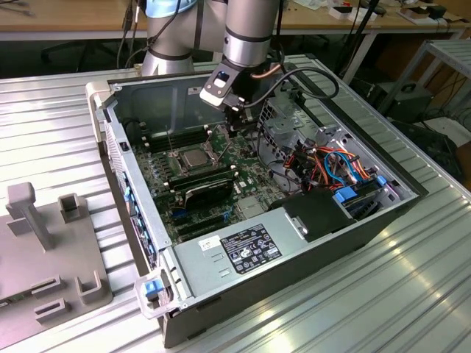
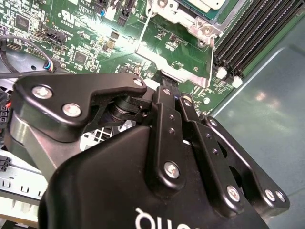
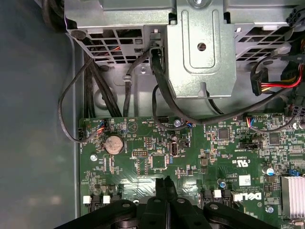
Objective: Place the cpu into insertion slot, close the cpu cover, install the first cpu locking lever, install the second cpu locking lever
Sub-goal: 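Close the cpu cover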
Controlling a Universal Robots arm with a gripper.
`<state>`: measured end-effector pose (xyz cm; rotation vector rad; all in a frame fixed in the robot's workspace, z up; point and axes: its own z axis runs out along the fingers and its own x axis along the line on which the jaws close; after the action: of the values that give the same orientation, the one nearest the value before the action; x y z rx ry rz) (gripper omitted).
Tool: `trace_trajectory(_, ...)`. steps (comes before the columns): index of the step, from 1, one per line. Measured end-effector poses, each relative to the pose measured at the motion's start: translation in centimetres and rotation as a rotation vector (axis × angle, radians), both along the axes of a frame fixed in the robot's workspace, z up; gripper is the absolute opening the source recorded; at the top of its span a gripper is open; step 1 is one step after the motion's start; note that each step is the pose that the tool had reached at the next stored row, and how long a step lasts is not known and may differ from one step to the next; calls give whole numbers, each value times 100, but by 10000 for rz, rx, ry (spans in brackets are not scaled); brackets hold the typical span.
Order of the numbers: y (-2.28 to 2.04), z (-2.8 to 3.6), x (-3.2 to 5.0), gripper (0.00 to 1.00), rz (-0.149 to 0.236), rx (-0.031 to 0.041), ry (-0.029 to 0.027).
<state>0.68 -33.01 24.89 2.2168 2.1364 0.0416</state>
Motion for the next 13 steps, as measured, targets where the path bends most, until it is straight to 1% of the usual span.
trace_trajectory(13, 0, 0, -21, 11, 0, 0, 0)
